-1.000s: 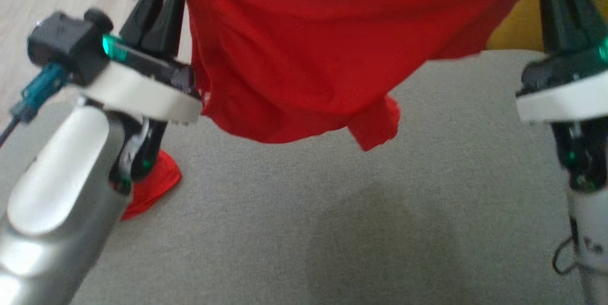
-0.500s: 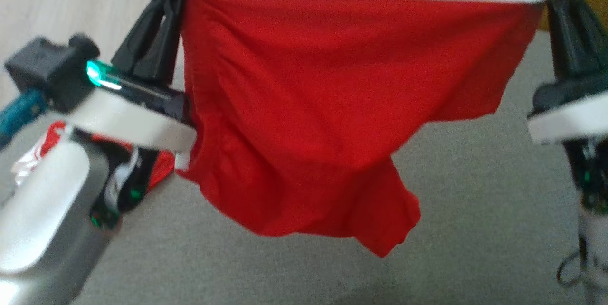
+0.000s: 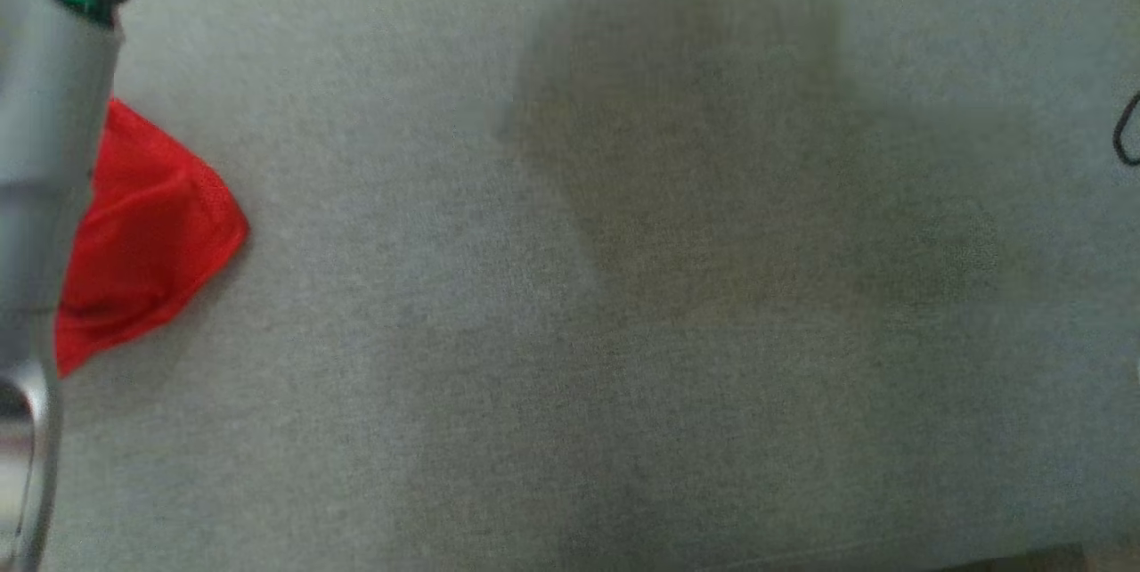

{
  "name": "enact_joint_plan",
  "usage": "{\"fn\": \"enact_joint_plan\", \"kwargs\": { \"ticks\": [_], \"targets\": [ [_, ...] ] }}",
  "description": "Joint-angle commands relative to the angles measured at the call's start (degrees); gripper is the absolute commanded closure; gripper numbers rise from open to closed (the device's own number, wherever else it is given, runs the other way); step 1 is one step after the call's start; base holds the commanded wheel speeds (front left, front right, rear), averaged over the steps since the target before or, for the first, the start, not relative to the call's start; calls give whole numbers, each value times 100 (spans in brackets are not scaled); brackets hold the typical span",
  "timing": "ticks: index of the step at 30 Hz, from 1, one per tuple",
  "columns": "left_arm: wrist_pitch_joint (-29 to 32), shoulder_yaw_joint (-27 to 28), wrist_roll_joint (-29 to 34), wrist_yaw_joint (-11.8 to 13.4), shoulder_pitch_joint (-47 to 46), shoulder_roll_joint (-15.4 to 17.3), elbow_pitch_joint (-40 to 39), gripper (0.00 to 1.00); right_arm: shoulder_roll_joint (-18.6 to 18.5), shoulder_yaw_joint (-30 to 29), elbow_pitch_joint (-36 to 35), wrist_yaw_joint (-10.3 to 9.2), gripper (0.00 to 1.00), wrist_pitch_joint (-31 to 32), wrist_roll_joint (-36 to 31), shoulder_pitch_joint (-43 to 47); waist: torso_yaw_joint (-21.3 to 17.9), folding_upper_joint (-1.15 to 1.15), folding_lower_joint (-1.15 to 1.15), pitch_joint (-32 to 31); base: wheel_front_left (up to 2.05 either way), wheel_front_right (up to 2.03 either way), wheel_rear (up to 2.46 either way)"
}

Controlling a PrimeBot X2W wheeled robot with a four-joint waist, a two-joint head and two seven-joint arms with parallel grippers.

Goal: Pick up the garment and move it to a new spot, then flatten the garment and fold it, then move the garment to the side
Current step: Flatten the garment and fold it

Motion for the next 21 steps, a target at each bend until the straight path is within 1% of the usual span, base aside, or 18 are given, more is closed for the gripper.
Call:
{"fn": "enact_joint_plan", "kwargs": {
  "ticks": [1,3,6,9,12,16,21],
  "targets": [
    [-194,260,59,-40,-285,198,220,100,13,-41,231,-5,100,-170,-25,-150,-46,0,-3,377,0,0,0],
    [-435,202,46,-167,-372,42,601,100,42,44,689,-5,100,-345,-15,-238,-22,0,-3,424,0,0,0],
    [-651,85,-64,-322,-281,-174,1046,100,13,269,1238,-5,100,-489,92,-116,31,0,-3,469,0,0,0],
    [-792,-115,-149,-421,21,-325,1327,100,-85,567,1691,-5,100,-523,287,191,107,0,-3,451,0,0,0],
    [-871,-394,-203,-465,460,-404,1487,100,-237,978,2027,-5,100,-435,569,540,186,0,-3,406,0,0,0],
    [-948,-769,-352,-482,1152,-430,1515,100,-467,1668,2192,-5,100,-214,1060,1055,272,0,-3,265,0,0,0],
    [-1019,-1141,-623,-485,2006,-343,1321,100,-948,2594,1909,-5,100,195,1852,1691,367,0,-3,5,0,0,0]
  ]
}}
